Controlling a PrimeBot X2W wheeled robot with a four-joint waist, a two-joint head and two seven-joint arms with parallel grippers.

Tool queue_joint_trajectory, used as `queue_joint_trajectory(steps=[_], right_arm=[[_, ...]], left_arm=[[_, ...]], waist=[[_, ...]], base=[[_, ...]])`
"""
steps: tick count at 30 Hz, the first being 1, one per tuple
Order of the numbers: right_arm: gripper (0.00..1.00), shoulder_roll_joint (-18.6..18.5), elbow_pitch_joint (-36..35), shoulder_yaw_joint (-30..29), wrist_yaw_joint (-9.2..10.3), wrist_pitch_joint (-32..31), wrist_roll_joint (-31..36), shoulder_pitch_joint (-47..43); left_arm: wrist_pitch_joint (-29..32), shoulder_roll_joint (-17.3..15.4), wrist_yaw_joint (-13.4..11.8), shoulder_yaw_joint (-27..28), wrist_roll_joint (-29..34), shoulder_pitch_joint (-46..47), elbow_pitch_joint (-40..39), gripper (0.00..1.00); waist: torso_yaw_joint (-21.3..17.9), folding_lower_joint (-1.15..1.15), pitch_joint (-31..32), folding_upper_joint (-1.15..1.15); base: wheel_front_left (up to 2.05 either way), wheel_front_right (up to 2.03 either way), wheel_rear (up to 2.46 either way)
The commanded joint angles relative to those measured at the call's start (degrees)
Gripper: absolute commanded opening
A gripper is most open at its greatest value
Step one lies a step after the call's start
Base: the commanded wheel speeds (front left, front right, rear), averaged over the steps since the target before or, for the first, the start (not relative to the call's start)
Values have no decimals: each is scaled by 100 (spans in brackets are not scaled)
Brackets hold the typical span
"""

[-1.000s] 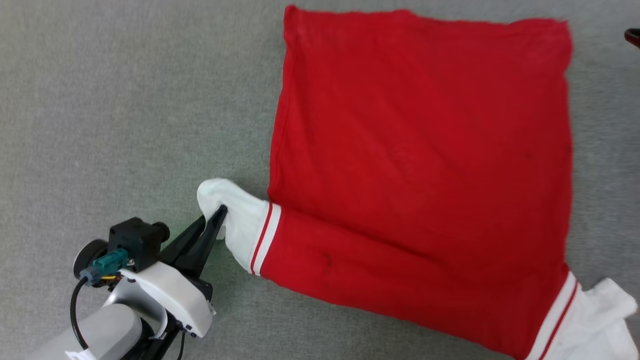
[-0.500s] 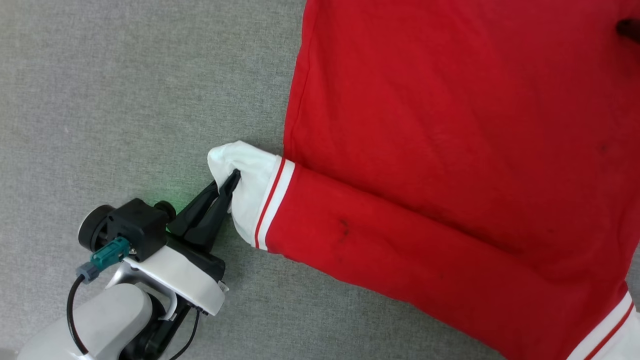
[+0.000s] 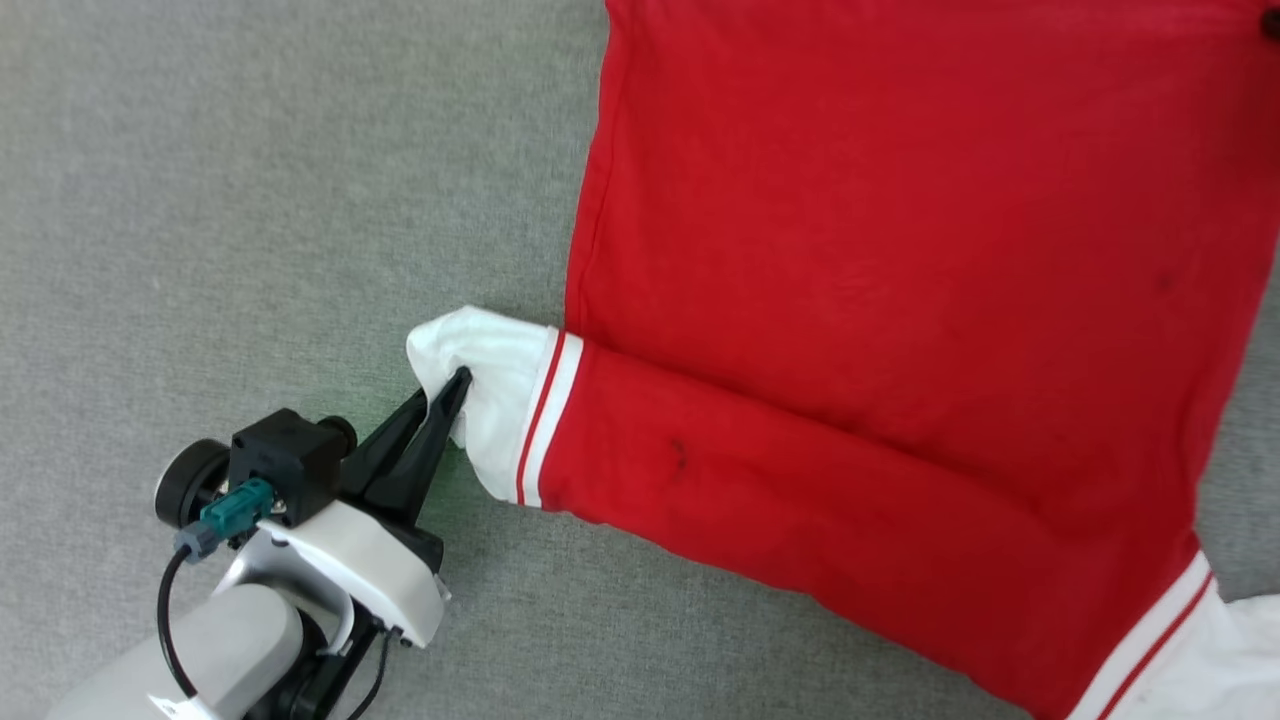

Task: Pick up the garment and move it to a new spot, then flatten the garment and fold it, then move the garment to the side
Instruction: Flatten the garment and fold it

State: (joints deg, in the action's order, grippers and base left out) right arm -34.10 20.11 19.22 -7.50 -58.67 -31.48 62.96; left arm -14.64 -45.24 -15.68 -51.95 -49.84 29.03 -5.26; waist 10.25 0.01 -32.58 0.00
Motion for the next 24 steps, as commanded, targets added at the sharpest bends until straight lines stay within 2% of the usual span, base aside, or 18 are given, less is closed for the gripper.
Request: queue_joint_trajectory(steps=[1,4,7,11,14,19,24], right_arm=[[0,-122,-90,79,2,118,-80,-115],[0,-414,-384,312,2,371,-388,-445],[0,-863,-789,649,2,495,-636,-1019],[0,-1398,-1348,659,2,752,-1060,-1887],[0,-1733,-1672,444,2,985,-1260,-2639],[0,-2033,-1962,-144,2,1290,-1496,-4056],[0,-1992,-2103,-848,2,1469,-1593,-5438]], left_arm=[[-6,2,-27,-3,-38,-81,17,0],[-7,-13,-65,-21,-128,-260,69,0],[-13,-43,-118,-21,-238,-476,106,0],[-18,-96,-184,-26,-350,-779,144,0],[-28,-139,-218,-20,-418,-969,163,0],[-37,-231,-276,-8,-468,-1231,134,0],[-43,-315,-317,12,-504,-1397,95,0]], waist=[[-112,-1,325,0],[-216,-1,683,0],[-352,-1,1022,0],[-509,-1,1370,0],[-612,-1,1591,0],[-746,-1,1869,0],[-834,-1,2022,0]], base=[[0,0,0],[0,0,0],[0,0,0],[0,0,0],[0,0,0],[0,0,0],[0,0,0]])
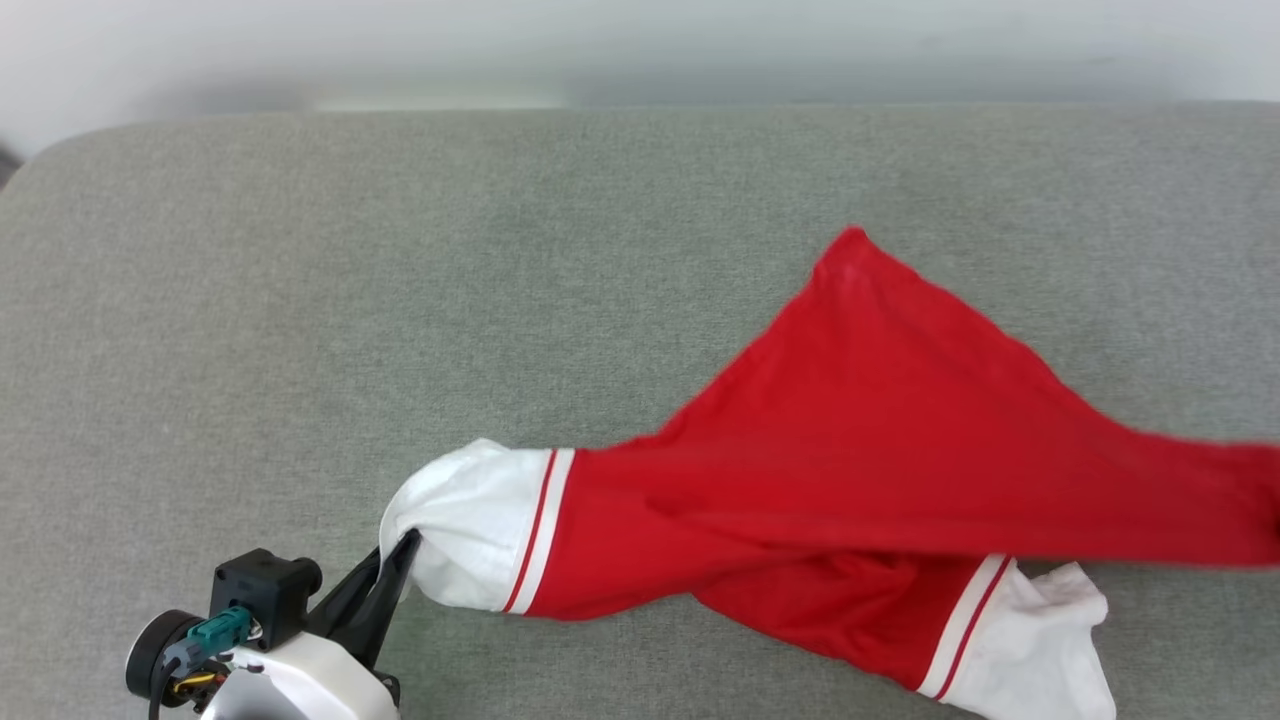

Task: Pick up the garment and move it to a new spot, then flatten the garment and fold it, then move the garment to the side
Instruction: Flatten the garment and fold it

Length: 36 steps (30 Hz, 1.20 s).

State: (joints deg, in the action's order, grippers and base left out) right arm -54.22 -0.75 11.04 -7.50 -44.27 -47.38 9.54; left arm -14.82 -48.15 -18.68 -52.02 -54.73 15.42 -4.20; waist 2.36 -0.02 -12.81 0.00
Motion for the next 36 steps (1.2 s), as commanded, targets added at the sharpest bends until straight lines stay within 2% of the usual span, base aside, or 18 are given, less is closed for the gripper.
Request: queue_joint_trajectory(steps=[1,7,11,12,13,14,15,22,27,31,36], right_arm=[[0,70,-26,-156,2,24,-17,-356],[0,453,-88,-522,2,-80,-48,-1775],[0,698,-44,-591,2,122,-4,-2082],[35,730,-28,-607,2,173,5,-2069],[35,730,-28,-607,2,173,5,-2069],[100,713,-36,-629,2,236,27,-1991],[100,578,-127,-704,2,329,15,-1747],[100,248,-835,-1023,2,430,-42,-779],[100,95,-1299,-652,2,-93,120,483],[100,317,-1185,165,2,-829,339,1685],[100,877,-572,1048,2,-1624,690,2956]], left_arm=[[-27,-39,-29,23,-28,-61,-14,0],[-28,-64,-18,20,-21,-88,-34,0],[-22,-23,30,-4,9,-19,-3,0],[-22,-13,31,-10,18,1,8,0],[-22,-13,31,-10,18,1,8,0],[-22,-3,39,-13,34,19,21,0],[-23,15,62,-28,65,43,46,0],[-25,93,98,-21,134,169,82,0],[-6,178,147,-19,228,381,108,0],[22,290,212,-34,326,592,133,0],[16,465,282,-33,422,823,153,0]], waist=[[-61,2,60,0],[-56,2,42,0],[-51,2,-28,0],[-50,2,-39,0],[-50,2,-39,0],[-50,2,-48,0],[-46,2,-55,0],[2,2,-154,0],[134,2,-394,0],[285,2,-637,0],[495,2,-978,0]], base=[[0,0,0],[0,0,0],[0,0,0],[0,0,0],[0,0,0],[0,0,0],[0,0,0],[0,0,0],[0,0,0],[0,0,0],[0,0,0]])
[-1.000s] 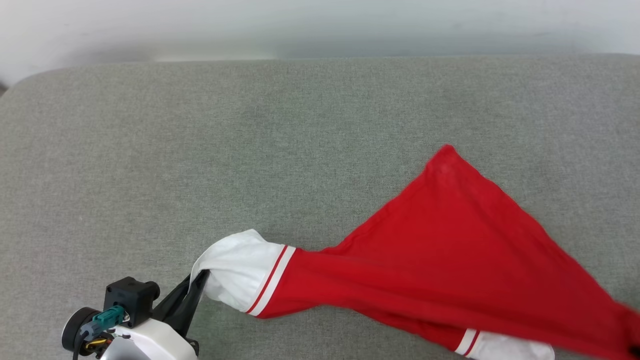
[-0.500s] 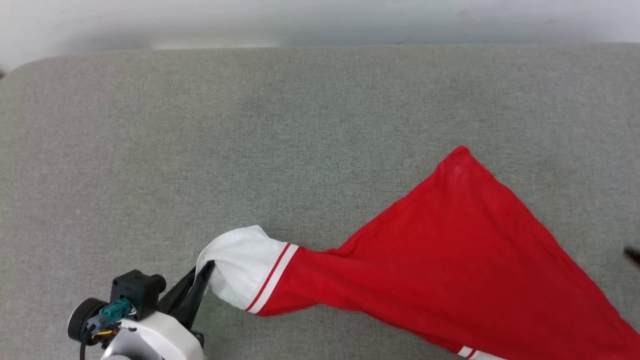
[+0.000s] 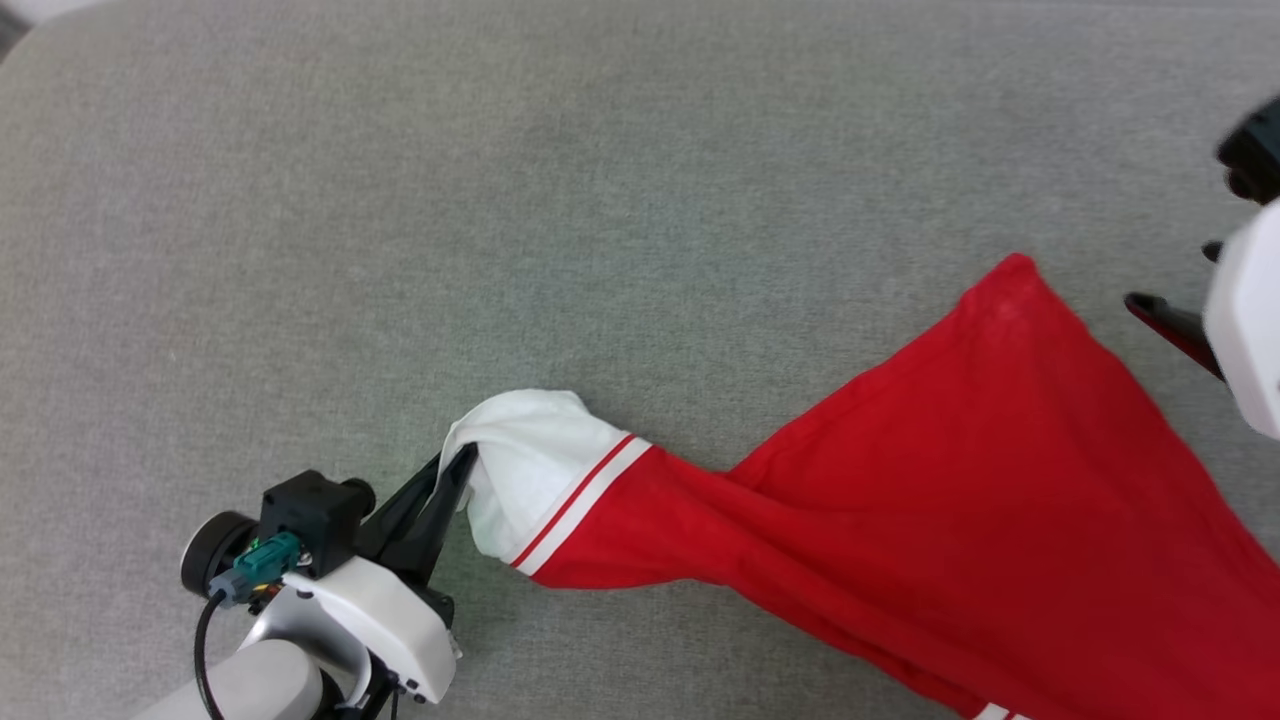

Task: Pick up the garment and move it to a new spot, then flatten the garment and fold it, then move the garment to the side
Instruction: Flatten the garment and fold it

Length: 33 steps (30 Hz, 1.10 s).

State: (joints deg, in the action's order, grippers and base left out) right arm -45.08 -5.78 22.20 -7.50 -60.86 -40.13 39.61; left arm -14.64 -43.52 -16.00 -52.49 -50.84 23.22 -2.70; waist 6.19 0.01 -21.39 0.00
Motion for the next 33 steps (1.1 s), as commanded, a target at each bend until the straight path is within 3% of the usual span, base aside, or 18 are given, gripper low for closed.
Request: queue_joint_trajectory(steps=[1,5,11,17,18,19,33], right_arm=[[100,86,97,90,2,-33,68,171],[100,459,809,578,2,-80,331,713],[100,845,1765,1011,2,359,396,860],[100,836,2299,1421,-7,542,128,388],[30,823,2321,1458,-7,588,111,383],[0,801,2328,1472,-7,651,97,411],[0,643,1769,1076,3,2113,-289,1164]], left_arm=[[-4,31,17,13,53,86,17,0],[-15,160,74,6,136,236,48,0],[-21,283,105,8,198,348,87,0],[-28,343,110,-2,206,319,157,0],[-27,349,116,3,186,301,169,0],[-28,351,121,4,175,285,183,0],[138,37,221,160,367,841,192,0]], waist=[[152,-1,-180,0],[312,-1,-405,0],[426,-1,-608,0],[433,-1,-600,0],[411,-1,-576,0],[388,-1,-546,0],[8,-1,366,0]], base=[[0,0,0],[0,0,0],[0,0,0],[0,0,0],[0,0,0],[0,0,0],[0,0,0]])
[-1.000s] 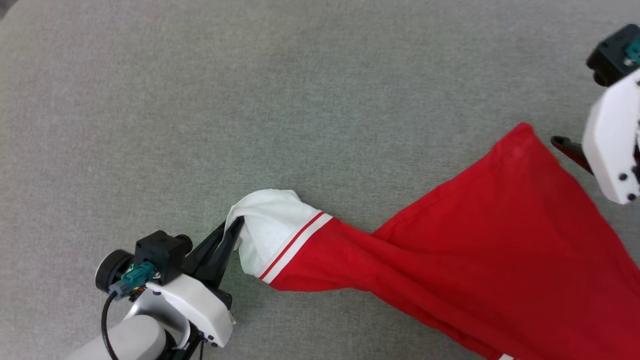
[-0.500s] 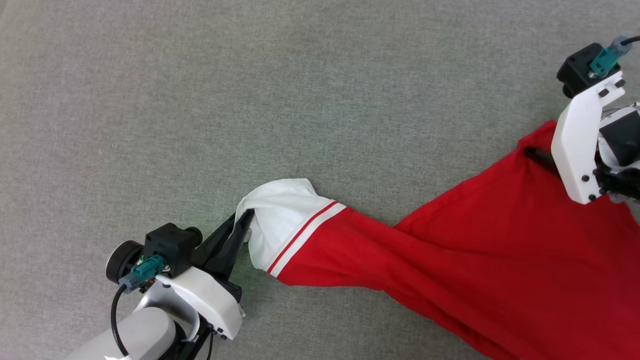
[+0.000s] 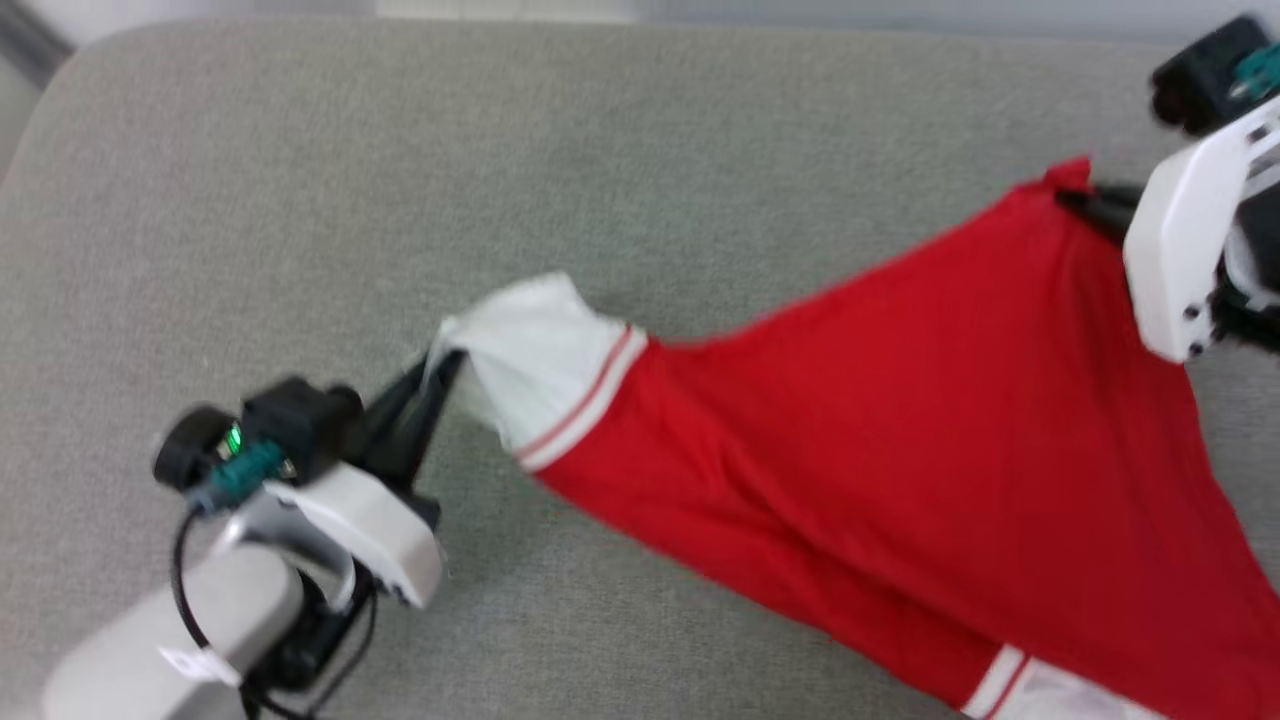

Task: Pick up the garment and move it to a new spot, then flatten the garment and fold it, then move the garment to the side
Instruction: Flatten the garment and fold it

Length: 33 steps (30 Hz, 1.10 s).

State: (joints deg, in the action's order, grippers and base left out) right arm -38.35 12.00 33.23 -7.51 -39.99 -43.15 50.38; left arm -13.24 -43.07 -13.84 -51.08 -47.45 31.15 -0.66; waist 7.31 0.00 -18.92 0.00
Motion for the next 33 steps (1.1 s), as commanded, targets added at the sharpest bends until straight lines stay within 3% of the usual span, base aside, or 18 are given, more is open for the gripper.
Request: queue_joint_trajectory(steps=[1,9,17,25,33], right_arm=[[0,-41,-36,-83,4,102,14,127],[0,-51,-168,-669,4,706,570,645],[0,339,-57,-1177,4,1033,1398,1815],[0,691,566,-1188,4,1345,2002,3277],[0,855,1499,-1104,4,2023,2614,4854]], left_arm=[[27,-43,22,60,58,178,-35,0],[496,-148,185,394,284,1503,-201,0],[1095,-121,594,768,582,3421,-19,0],[1527,226,1139,914,897,5347,754,0],[1517,812,1576,1007,1237,7251,1964,0]], waist=[[-140,0,164,0],[-360,0,164,0],[-566,0,-293,0],[-657,0,-833,0],[-695,0,-1372,0]], base=[[0,0,0],[0,0,0],[0,0,0],[0,0,0],[0,0,0]])
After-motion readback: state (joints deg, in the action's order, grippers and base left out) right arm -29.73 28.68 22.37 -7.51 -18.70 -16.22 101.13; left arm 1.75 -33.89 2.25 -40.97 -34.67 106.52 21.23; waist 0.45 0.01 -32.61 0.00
